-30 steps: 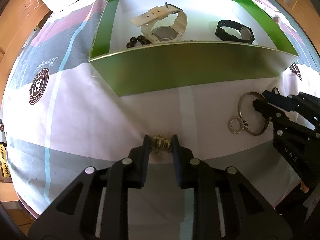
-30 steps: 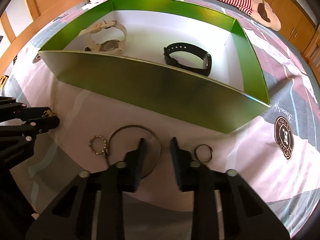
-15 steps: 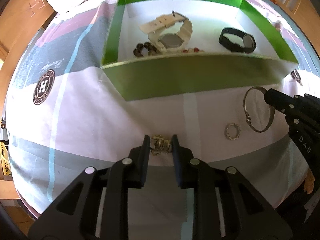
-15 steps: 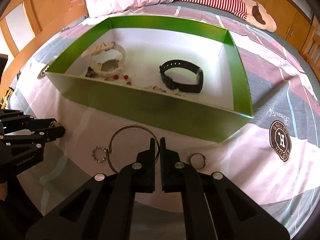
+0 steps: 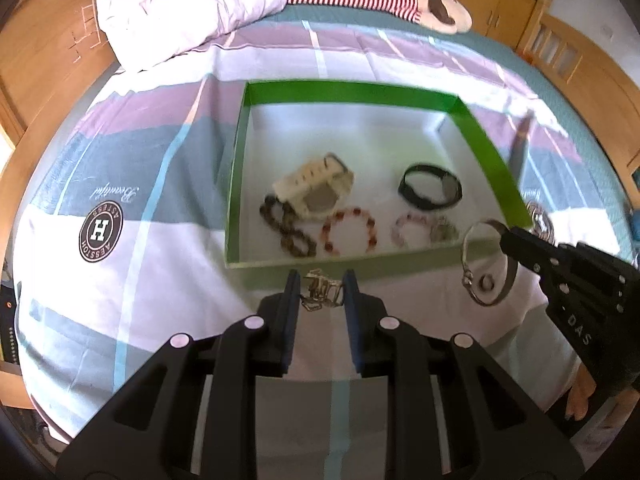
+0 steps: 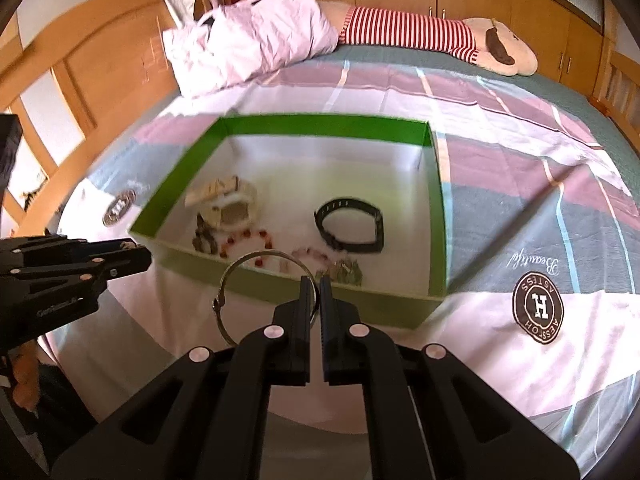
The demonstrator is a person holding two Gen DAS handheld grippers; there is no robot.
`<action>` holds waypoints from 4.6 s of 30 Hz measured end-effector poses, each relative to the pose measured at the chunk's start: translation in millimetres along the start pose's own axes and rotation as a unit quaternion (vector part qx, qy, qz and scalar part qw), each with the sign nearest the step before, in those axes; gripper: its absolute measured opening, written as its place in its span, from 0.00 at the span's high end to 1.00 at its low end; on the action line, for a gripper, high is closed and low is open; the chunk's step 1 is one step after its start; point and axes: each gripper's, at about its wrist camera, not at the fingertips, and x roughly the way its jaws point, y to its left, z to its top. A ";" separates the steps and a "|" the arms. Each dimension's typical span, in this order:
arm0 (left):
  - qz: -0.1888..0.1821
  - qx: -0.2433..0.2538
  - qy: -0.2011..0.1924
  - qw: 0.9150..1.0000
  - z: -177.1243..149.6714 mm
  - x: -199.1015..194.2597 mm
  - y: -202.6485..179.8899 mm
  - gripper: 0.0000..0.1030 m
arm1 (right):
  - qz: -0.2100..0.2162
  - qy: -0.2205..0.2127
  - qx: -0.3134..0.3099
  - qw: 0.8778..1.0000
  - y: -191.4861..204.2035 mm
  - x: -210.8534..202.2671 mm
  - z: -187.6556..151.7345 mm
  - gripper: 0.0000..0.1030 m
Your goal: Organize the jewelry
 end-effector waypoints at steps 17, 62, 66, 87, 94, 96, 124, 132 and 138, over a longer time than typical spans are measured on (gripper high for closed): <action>-0.009 -0.019 -0.034 0.999 37.0 8.5 -2.6 0.79 | -0.010 -0.036 0.044 0.998 -15.7 22.1 27.6 0.96; -0.022 0.097 0.117 0.988 -44.5 88.8 -59.4 0.54 | -0.063 0.160 -0.035 0.985 -31.7 65.9 -49.0 0.74; -0.012 0.093 0.109 0.990 -43.7 88.1 -59.0 0.77 | -0.060 0.155 -0.037 0.985 -30.2 64.3 -50.4 0.80; 0.046 0.082 0.047 0.994 -36.8 54.4 -44.7 0.80 | -0.038 0.123 -0.052 0.990 1.0 55.1 -41.9 0.81; 0.047 0.074 0.045 0.995 -35.8 55.8 -42.3 0.80 | -0.032 0.107 -0.057 0.992 10.2 50.6 -40.1 0.81; 0.046 0.070 0.043 0.996 -35.5 55.0 -41.4 0.80 | -0.030 0.103 -0.058 0.993 10.0 49.5 -36.1 0.81; 0.022 -0.001 -0.080 0.997 28.9 -11.6 -16.5 0.80 | 0.028 -0.074 -0.014 0.997 2.8 -14.7 40.1 0.80; 0.032 -0.031 -0.077 0.996 44.6 2.9 -3.2 0.80 | 0.004 -0.051 -0.012 0.999 -6.7 18.6 49.4 0.80; 0.038 -0.036 -0.038 0.998 46.0 32.8 -8.0 0.80 | -0.007 -0.044 -0.009 0.999 -12.9 29.4 51.9 0.80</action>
